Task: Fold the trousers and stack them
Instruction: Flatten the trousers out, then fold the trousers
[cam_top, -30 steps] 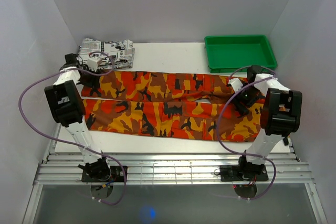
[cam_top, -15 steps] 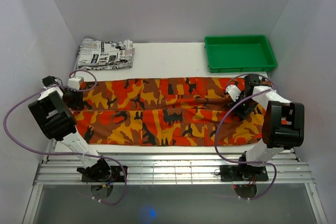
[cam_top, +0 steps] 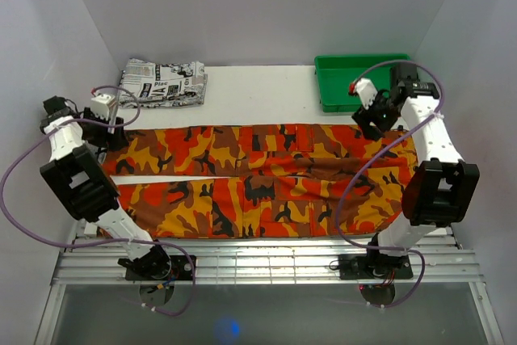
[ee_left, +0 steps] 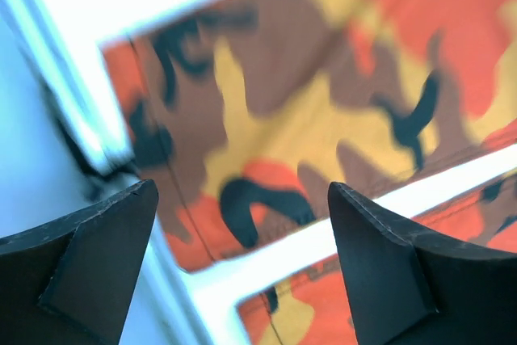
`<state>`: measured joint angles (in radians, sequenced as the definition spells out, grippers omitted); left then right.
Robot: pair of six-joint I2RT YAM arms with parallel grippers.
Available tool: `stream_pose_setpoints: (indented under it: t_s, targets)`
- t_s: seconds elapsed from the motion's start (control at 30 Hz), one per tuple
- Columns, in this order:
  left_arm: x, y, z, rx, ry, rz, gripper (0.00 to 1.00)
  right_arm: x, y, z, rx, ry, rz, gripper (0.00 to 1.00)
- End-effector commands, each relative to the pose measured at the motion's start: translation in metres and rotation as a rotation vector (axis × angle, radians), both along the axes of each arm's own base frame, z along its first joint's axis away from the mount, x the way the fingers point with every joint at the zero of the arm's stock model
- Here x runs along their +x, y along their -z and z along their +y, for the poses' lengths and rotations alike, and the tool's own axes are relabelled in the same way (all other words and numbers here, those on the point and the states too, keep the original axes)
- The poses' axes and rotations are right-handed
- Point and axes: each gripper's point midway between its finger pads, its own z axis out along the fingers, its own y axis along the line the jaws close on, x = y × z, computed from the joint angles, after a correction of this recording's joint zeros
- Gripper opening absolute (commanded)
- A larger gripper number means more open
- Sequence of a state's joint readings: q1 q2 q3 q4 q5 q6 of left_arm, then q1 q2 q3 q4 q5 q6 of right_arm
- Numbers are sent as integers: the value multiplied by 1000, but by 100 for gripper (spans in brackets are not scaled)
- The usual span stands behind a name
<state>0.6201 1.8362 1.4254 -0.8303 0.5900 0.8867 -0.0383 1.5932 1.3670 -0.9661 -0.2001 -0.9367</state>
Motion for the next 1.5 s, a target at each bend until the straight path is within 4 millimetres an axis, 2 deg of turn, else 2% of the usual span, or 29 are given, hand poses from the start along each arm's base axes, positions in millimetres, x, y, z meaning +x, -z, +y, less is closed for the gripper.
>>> stream_pose_setpoints:
  t_s: [0.0,0.03,0.07,0.1,0.17,0.2,0.23,0.27,0.3,0.33,0.43,0.53,0.63,0.67,0.7,0.73,0.77,0.8,0.83,0.87,0.97,1.13,1.2,1.23,1.3,1.43,1.47]
  targets:
    - [34,-82,-31,-30,106,-241,98,49,-31,-2,45,47,-79,75]
    - [40,-85,-31,-31,108,-249,98,59,-32,-6,33,60,-85,74]
    - [50,-95,-30,-29,116,-270,98,70,-20,-9,23,68,-61,74]
    - [58,-85,-32,-75,108,-251,98,88,-27,-16,4,81,-104,72]
    - [72,-82,-28,-111,93,-251,98,101,-14,-22,-17,99,-87,70]
    - [82,-89,-22,-112,78,-267,98,110,-1,-26,-35,106,-64,69]
    - [90,-72,-20,-154,46,-224,98,113,7,-27,-42,109,-48,65]
    - [94,-67,-17,-162,33,-212,98,115,22,-28,-47,108,-21,65]
    - [101,-69,-15,-163,32,-215,98,116,28,-30,-53,109,-13,63]
    - [103,-57,-16,-178,44,-201,98,119,36,-31,-61,109,-15,60]
    - [113,-48,-10,-176,28,-223,98,121,61,-34,-77,109,-4,59]
    - [120,-46,-3,-127,57,-251,98,121,64,-33,-71,104,3,59]
    - [129,-46,11,-49,67,-259,98,124,53,-37,-86,68,-35,62]
    - [130,-37,15,-29,92,-248,98,127,48,-43,-93,65,-57,64]
    - [130,-32,15,-19,122,-235,98,129,46,-46,-97,41,-69,69]
    - [129,-38,16,-17,145,-222,98,130,44,-50,-94,36,-76,72]
    - [131,-20,17,-26,163,-193,96,131,44,-57,-94,40,-77,74]
    - [132,-15,18,-29,167,-176,94,131,45,-61,-97,34,-75,78]
    - [134,-17,20,-26,172,-170,93,133,46,-66,-109,14,-81,79]
    - [134,-3,21,-28,196,-154,93,132,52,-74,-111,17,-70,80]
    - [130,13,18,-33,245,-142,88,133,60,-87,-113,-8,-64,82]
    - [118,36,3,-24,435,-167,87,129,59,-89,-55,-59,-66,83]
    - [117,43,8,2,462,-152,86,128,57,-89,-37,-69,-73,84]
    - [113,56,8,-4,478,-122,85,125,56,-91,-29,-71,-70,85]
    - [109,62,12,-8,483,-91,82,123,55,-91,-20,-85,-72,86]
    - [84,91,8,-52,522,6,73,123,49,-99,-21,-94,-89,88]
    - [80,96,7,-53,533,20,65,124,47,-103,-19,-88,-97,88]
